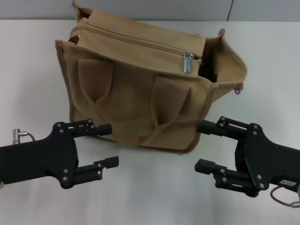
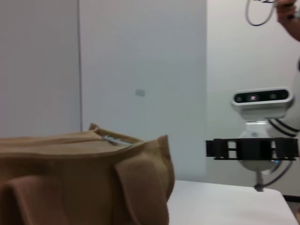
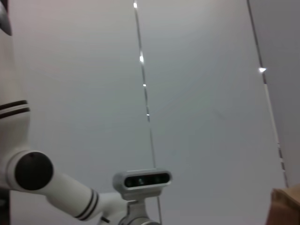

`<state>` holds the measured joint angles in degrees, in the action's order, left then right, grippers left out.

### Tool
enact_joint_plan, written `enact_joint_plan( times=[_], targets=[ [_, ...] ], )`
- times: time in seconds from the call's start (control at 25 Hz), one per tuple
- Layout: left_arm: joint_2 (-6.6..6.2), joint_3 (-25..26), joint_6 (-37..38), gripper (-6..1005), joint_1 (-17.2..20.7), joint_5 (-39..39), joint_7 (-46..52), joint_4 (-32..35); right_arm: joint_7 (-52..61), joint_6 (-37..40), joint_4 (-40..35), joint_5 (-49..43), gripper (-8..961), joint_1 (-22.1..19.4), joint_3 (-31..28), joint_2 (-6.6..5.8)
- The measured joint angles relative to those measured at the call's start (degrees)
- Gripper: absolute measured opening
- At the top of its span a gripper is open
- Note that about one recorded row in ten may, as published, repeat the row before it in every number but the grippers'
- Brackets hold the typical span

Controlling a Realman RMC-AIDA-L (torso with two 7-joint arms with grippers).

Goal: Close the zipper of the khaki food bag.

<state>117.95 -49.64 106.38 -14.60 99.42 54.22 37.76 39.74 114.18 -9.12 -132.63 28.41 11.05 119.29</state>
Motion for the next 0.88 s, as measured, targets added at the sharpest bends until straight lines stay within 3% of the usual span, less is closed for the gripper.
enact_joint_plan(
  times=[0.12,0.4,0.72,0.88],
  targets=[
    [0.52,0.4,-0.5,640,0.8,0.1,-0.3,0.0,0.0,-0.8,0.2,0.2,680,-1.2,-0.3,0.16],
    [0.34,-0.2,2.2,641,1.5,0.2,-0.3,-1.2,-0.1,-3.0,1.4,-0.1,681,-1.9,0.1,0.22],
    [0.40,-0.5,4.7,770,2.2,1.7,-1.0,-1.6,-0.2,-9.5,4.9,-0.6,681,-1.5,1.8,0.22],
    [0.50,-0.5,4.4,771,2.3,2.8,-3.5,-3.4,-0.5,-9.9,5.2,-0.6,698,-1.5,4.4,0.24]
  ],
)
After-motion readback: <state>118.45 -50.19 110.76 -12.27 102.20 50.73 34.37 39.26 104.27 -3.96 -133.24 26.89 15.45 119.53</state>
